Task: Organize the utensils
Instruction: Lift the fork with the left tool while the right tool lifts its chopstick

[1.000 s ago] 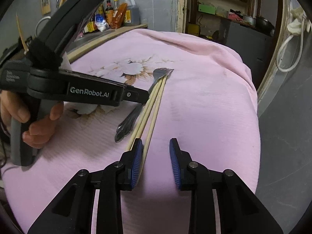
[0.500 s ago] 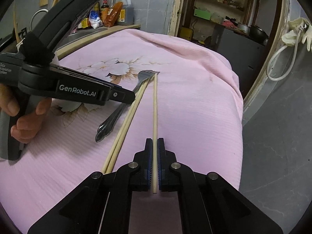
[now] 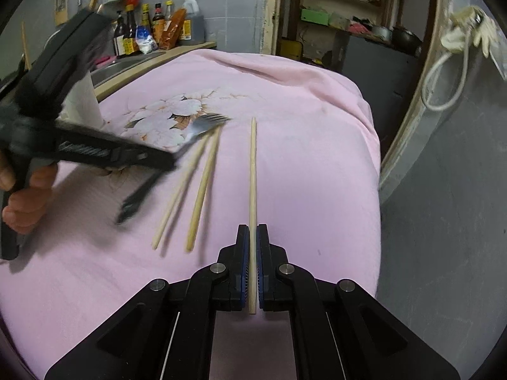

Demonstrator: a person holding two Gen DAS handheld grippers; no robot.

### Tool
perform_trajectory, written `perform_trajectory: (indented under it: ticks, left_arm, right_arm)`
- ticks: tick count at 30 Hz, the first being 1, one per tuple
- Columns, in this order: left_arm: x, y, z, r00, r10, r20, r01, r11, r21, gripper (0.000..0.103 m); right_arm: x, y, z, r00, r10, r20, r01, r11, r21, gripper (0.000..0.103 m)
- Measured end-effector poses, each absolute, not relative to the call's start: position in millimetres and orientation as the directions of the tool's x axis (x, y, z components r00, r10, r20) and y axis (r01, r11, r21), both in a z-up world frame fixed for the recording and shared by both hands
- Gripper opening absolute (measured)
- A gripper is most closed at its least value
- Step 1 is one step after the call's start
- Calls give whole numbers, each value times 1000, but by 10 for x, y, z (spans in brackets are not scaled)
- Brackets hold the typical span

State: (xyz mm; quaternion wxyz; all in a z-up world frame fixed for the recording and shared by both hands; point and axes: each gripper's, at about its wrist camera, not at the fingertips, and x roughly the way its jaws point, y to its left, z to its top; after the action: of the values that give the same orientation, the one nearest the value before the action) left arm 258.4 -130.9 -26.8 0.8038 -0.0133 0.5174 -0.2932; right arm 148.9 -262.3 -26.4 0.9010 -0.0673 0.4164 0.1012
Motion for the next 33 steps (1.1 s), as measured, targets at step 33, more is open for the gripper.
perform_trajectory:
  ticks: [33]
  left_arm:
    - [2746, -1271, -221, 238, -406, -882, 530, 815, -233, 8]
  right_arm:
    - [2405, -2322, -317, 435, 291, -852, -423, 902, 91, 8]
